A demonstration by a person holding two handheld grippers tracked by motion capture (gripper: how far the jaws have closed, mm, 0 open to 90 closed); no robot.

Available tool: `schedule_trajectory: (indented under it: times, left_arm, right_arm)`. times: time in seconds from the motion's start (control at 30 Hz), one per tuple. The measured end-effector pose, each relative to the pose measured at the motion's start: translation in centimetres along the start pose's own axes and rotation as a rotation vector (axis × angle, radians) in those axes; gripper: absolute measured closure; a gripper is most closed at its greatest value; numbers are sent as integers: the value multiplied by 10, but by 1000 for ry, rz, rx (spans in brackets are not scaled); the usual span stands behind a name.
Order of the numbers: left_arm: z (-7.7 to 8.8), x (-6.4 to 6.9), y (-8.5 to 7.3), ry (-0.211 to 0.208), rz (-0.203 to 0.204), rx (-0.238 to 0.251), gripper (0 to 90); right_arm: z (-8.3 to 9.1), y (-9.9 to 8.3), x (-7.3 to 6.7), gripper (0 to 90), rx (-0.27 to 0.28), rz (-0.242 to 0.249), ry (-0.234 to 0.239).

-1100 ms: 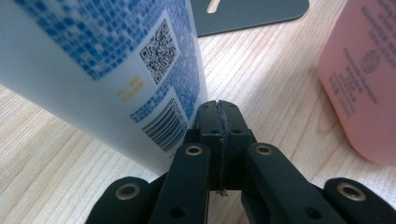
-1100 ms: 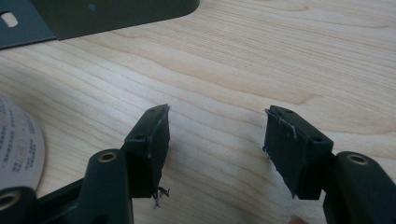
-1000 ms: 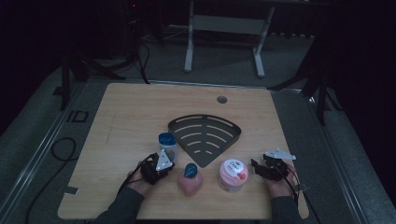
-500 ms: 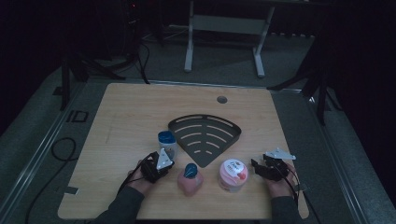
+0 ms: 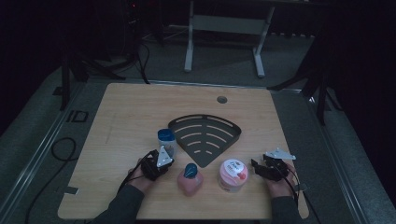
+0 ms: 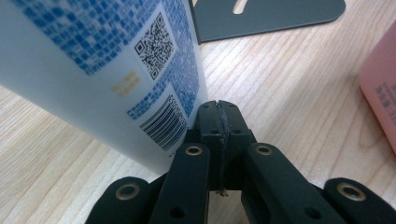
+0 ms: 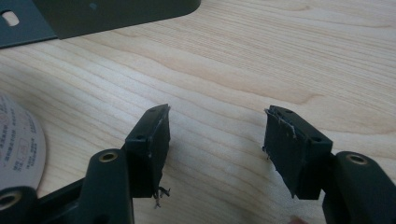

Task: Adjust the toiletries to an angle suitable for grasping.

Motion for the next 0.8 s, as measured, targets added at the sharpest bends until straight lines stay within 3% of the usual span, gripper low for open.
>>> schedule_trajectory:
  times: [0.8]
  left_arm:
    - [-7, -19, 10, 41, 20, 3, 896]
  right_arm:
    - [1, 0, 2, 401, 3, -11, 0]
Point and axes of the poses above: each handheld gripper's, and its own axes: z roughly backward along the jaws, y roughly out of its top, x roughly to its right, the point moved 4 cm from there along -z, roughly forward along the jaws, and after that the axes turned 8 degrees about -y, right-handed, at the moved point
